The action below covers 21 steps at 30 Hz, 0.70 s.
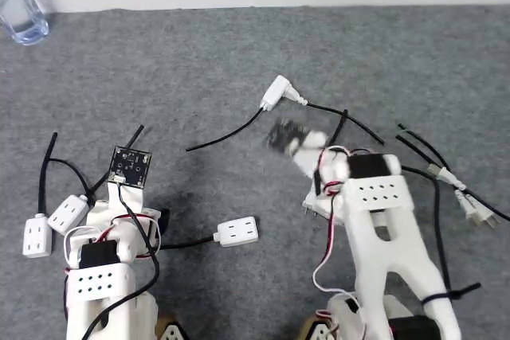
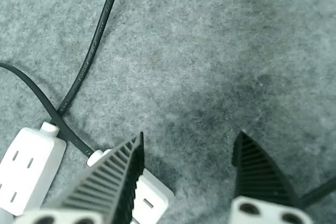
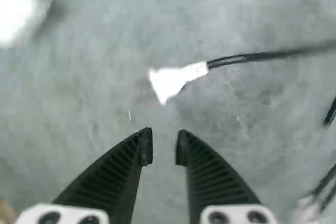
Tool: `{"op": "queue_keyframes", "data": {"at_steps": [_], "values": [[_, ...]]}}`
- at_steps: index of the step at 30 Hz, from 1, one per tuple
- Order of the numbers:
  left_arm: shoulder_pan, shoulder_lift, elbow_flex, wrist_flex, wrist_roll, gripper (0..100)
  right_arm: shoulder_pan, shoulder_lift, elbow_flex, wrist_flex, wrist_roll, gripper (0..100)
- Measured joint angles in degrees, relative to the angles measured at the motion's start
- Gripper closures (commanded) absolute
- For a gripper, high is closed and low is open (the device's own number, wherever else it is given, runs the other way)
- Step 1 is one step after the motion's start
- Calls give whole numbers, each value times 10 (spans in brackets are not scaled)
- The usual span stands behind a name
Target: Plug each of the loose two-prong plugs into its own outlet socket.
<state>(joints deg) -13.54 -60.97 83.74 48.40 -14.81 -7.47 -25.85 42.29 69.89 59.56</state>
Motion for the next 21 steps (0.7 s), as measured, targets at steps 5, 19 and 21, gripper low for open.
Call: {"op": "queue_keyframes", "data": {"at_steps": [5,19,21], "values": [[0,0,0,0,0,746,40,0,0,0,207,879],[-2,0,0,0,0,746,-30,76,-52,-6,364,699],[-15,0,0,0,0,746,-44,120,-84,-5,383,722]]}}
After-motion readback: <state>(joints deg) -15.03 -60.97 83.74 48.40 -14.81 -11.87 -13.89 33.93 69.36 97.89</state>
